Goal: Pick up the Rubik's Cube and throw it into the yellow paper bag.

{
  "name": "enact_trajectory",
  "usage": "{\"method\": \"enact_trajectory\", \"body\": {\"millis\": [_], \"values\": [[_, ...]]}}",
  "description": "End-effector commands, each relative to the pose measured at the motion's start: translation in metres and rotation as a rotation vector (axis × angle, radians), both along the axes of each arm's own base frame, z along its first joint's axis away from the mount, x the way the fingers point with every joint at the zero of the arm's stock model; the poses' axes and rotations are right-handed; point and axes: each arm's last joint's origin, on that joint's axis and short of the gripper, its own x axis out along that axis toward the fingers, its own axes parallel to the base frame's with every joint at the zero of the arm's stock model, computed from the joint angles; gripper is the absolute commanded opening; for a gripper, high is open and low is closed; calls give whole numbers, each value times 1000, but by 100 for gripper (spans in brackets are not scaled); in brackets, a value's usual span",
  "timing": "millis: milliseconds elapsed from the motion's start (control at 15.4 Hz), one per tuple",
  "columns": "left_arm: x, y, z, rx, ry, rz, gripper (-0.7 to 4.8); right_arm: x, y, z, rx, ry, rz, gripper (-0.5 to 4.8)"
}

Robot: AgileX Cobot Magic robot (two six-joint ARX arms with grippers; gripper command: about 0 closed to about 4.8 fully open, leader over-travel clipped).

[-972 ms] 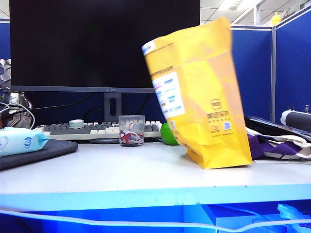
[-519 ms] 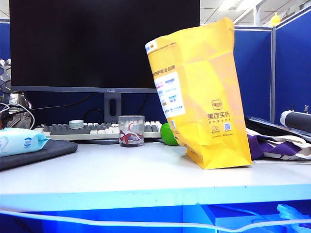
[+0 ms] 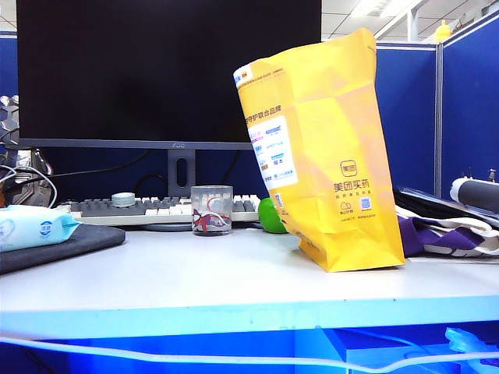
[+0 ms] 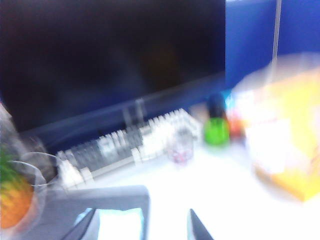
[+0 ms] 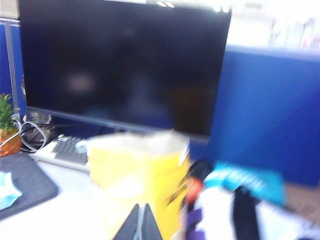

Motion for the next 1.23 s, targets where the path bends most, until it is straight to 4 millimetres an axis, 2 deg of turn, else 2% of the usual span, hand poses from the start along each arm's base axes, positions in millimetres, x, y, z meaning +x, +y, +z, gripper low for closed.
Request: {"method": "enact_trajectory", "body": {"millis": [65, 259, 389, 843, 1232], "values": [[30, -19, -27, -61, -109, -71, 230, 20, 16, -27, 89, -50, 110, -2], [53, -31, -48, 24, -87, -60, 214, 33, 26, -68, 38, 26, 159, -1], [64, -37, -60, 74, -22, -63, 213, 36, 26, -83, 22, 61, 146, -1], [65, -40, -69, 44, 82, -111, 214, 37, 26, -92, -8, 126, 120, -1], [65, -40, -70, 47, 88, -110, 214, 37, 26, -100, -44, 194, 121, -1]]}}
